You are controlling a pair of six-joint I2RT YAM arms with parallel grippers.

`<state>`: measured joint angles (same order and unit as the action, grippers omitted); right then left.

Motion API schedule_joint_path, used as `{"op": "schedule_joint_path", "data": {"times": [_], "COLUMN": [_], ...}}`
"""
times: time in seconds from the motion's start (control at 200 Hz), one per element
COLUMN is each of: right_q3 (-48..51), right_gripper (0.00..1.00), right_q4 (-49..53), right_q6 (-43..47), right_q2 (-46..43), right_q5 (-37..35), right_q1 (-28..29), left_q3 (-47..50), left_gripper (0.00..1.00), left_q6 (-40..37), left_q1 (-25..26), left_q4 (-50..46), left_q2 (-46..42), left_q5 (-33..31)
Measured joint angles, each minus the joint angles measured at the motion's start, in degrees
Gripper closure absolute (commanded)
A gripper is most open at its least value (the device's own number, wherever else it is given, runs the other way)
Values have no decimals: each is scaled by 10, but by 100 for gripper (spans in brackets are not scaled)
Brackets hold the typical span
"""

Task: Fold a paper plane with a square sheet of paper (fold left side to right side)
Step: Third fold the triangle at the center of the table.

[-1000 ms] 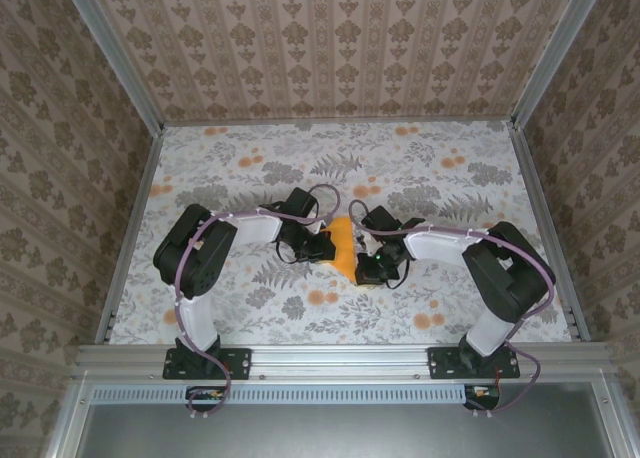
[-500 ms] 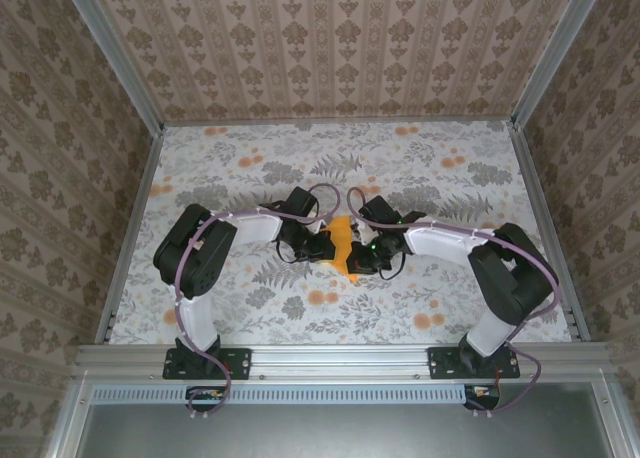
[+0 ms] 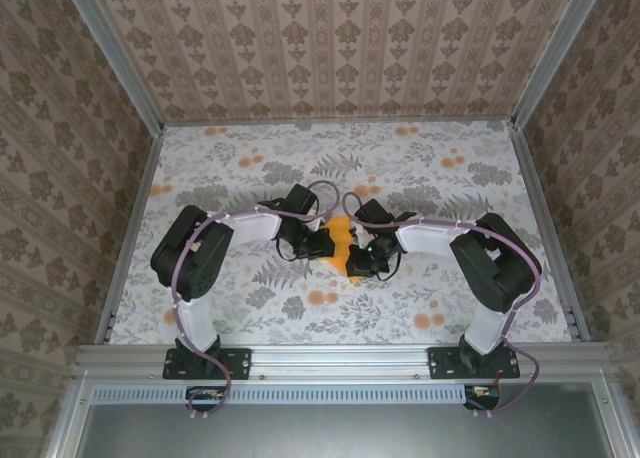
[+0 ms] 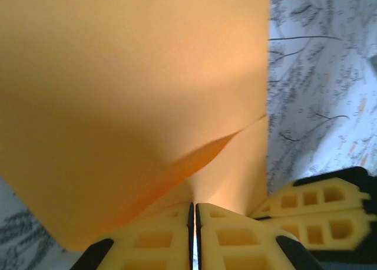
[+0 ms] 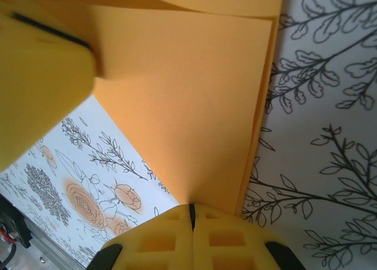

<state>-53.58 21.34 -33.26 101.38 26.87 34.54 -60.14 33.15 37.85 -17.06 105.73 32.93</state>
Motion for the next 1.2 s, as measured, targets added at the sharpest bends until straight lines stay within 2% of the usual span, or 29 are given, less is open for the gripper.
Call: {"op": "schedule_joint_path", "data": {"times": [0.255,0.54,0.795,1.205], "right_q3": [-2,-8,-9,-14], "right_gripper": [100,100,100,100], "right_q4": [2,12,13,22], "right_q6": [1,1,1,7], "right_q2": [0,4,4,6], "right_q5": [-3,-6,-8,-11], "right_q1": [0,0,0,0], "left_q3": [18,28,28,26], "left_gripper": [95,96,96,97], "left_q6": [-1,-4,-14,-46], "left_q1": [3,26,27,2], "left_q4": [21,39,38,22], "left_q2": [-53,-7,17,17], "left_q5": [22,55,56,43]}}
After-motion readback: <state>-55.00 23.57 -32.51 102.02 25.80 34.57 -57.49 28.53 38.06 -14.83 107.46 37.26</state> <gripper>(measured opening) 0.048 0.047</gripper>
